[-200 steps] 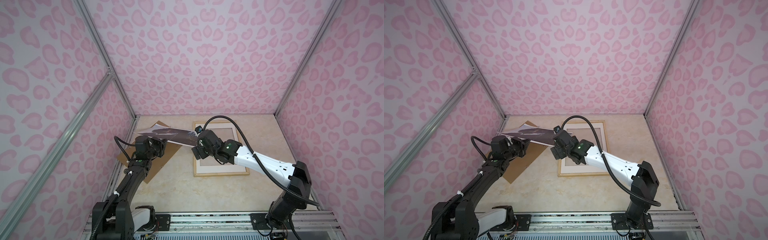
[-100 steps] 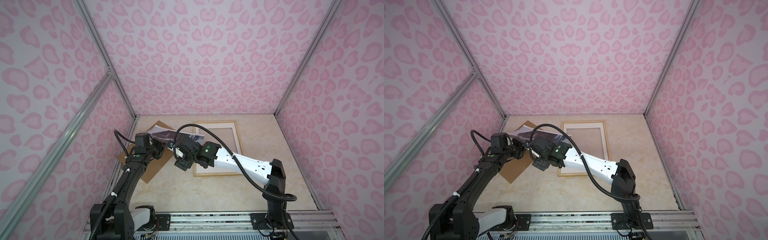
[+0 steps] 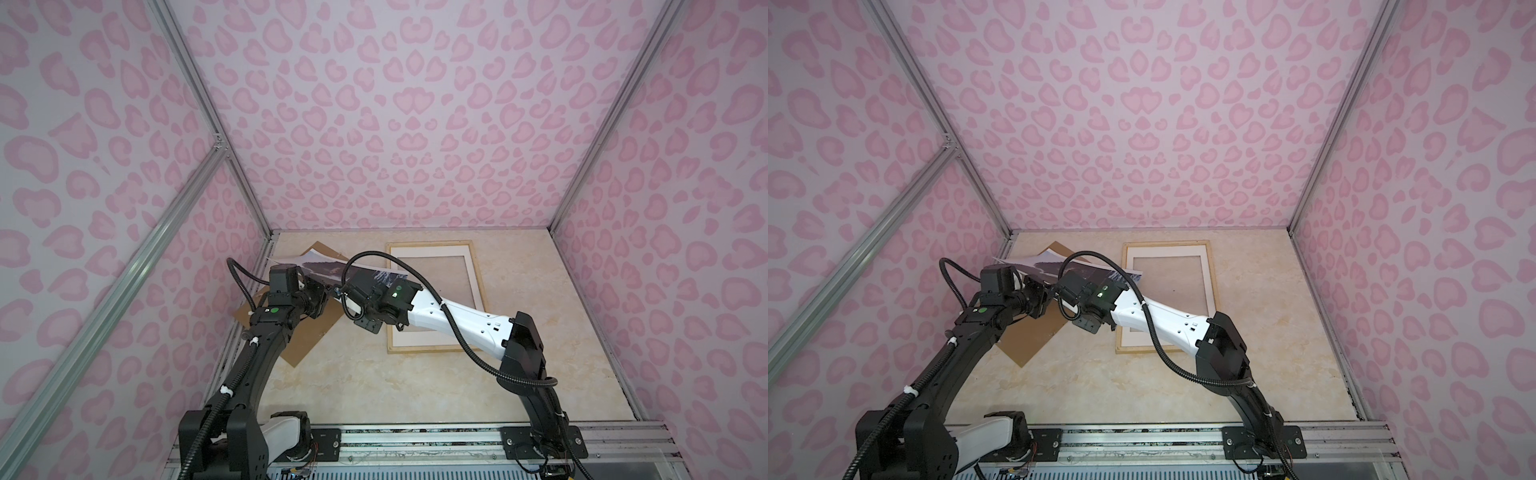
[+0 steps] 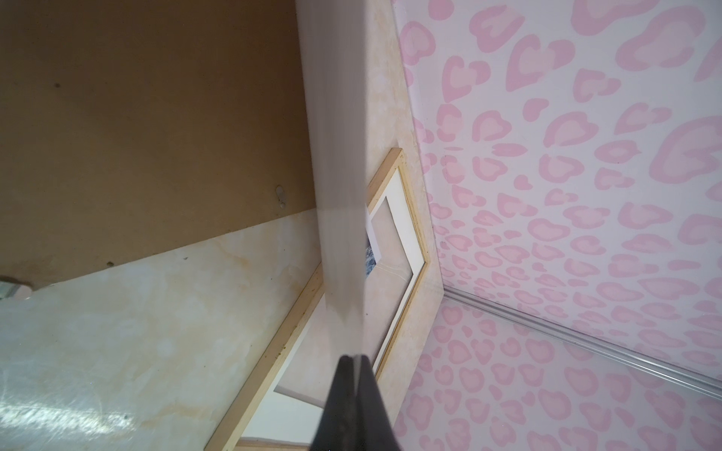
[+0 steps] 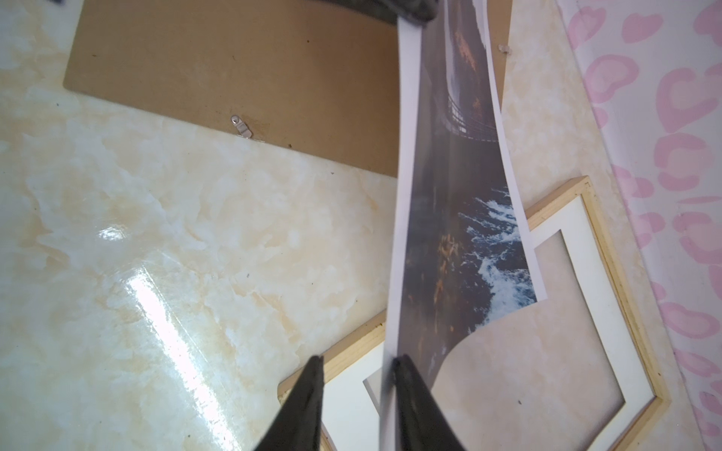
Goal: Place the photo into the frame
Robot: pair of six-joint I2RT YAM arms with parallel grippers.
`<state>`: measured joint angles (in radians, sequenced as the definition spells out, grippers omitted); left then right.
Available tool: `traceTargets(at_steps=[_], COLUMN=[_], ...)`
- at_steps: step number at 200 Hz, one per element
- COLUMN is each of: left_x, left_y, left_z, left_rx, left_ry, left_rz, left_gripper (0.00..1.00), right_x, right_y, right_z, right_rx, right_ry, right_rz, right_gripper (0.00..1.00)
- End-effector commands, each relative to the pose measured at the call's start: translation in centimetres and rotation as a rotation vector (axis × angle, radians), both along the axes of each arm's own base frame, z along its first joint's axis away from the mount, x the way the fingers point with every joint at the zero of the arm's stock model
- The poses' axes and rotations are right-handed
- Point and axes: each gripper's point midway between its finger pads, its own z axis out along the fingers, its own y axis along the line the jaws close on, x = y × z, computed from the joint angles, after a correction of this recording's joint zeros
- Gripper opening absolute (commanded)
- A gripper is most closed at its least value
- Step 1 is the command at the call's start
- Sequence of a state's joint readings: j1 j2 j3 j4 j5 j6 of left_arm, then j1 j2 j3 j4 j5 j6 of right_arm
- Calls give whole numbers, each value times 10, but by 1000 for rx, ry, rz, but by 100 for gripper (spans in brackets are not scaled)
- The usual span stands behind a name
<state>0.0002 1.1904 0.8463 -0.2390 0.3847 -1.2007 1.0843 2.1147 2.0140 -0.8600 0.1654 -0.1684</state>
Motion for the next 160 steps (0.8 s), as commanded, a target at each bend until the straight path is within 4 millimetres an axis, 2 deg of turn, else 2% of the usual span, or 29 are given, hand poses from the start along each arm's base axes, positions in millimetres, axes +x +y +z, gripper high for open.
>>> traceTargets(at_steps=[1, 33, 51, 71, 83, 92, 108, 160], left_x=[3, 4, 4, 3, 3, 3, 3, 3], left_y=[2, 1, 1, 0, -1, 0, -1, -1], left_z=[4, 6, 8, 8, 9, 11, 13, 20], left_rx=[16, 11, 7, 5, 2, 2, 2, -1], left_ry=[-12, -16, -19, -17, -19, -21, -28, -40], left_rz=[-1, -1, -1, -4, -6, -6, -6, -12], left_gripper=[3, 3, 3, 3, 3, 3, 3, 3], right_x=[0, -1, 1, 7, 12, 15, 18, 22], right_y=[-2, -3, -3, -4, -6, -6, -6, -7], right_z=[1, 0, 0, 1, 0, -2, -5, -7], right_rx=[-17, -30, -36, -44, -61, -71, -80, -76], right_ry=[-18, -38, -46, -76, -95, -92, -92, -88], right_rz=[-2, -5, -11, -33, -53, -58, -66, -80], right_gripper=[30, 19, 16, 18, 29, 32, 32, 22])
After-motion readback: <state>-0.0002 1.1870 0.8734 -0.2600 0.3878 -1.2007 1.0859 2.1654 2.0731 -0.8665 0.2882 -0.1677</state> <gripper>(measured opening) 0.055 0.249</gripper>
